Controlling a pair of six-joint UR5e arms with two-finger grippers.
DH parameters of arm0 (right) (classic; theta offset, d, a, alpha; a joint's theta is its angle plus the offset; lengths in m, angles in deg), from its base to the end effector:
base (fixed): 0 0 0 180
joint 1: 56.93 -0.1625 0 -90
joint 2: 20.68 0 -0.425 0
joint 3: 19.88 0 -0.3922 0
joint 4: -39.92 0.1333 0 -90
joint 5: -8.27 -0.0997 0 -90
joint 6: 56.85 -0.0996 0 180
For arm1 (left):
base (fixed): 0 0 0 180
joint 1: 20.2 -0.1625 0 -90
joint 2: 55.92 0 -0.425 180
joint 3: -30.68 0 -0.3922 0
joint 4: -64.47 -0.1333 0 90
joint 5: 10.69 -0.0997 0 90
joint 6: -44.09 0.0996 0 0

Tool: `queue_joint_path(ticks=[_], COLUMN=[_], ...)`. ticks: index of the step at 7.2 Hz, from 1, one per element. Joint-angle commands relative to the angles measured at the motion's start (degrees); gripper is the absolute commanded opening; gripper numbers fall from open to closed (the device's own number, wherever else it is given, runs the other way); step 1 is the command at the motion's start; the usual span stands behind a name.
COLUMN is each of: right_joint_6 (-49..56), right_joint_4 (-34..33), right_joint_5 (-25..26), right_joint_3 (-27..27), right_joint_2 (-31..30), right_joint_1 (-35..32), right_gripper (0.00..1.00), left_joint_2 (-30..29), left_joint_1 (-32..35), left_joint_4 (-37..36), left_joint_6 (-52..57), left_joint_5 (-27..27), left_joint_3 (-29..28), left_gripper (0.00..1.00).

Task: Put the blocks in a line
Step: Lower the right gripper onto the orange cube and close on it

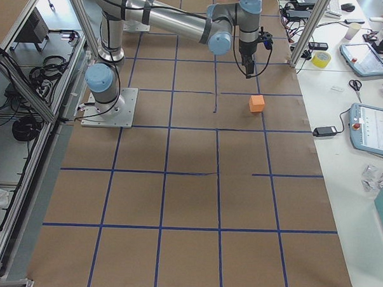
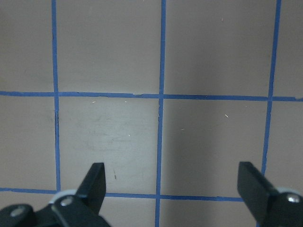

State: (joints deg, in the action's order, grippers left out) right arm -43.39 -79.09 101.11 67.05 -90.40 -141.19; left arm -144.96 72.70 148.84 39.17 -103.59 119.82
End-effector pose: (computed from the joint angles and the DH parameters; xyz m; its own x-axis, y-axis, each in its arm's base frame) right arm 0.0637 -0.6495 0.3681 -0.9883 -0.1198 0.0948 -0.1359 0.9728 -0.1876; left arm -0.1532 -0.4895 0.5142 -0.9984 -0.0411 -0.0389 -0.0356 0.9904 -0.1335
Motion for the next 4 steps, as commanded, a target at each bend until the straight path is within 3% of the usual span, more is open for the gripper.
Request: queue_joint_path(ticks=[1, 4], right_joint_6=[4.29, 3.69], right_joint_4=[-10.24, -18.87], right_joint_5=[-0.55, -0.81], right_joint_3=[-0.70, -1.23], right_joint_2=[7.55, 14.77], right_joint_1=[2.07, 2.17], right_gripper=[1.00, 1.00], left_joint_2=[0.00, 0.00], left_joint_1=[0.00, 0.00], left_joint_4=[0.00, 0.00], left_joint_6=[0.00, 0.08], left_joint_5=[0.00, 0.00], left_joint_3=[-0.03, 0.06], left_gripper=[1.00, 1.00])
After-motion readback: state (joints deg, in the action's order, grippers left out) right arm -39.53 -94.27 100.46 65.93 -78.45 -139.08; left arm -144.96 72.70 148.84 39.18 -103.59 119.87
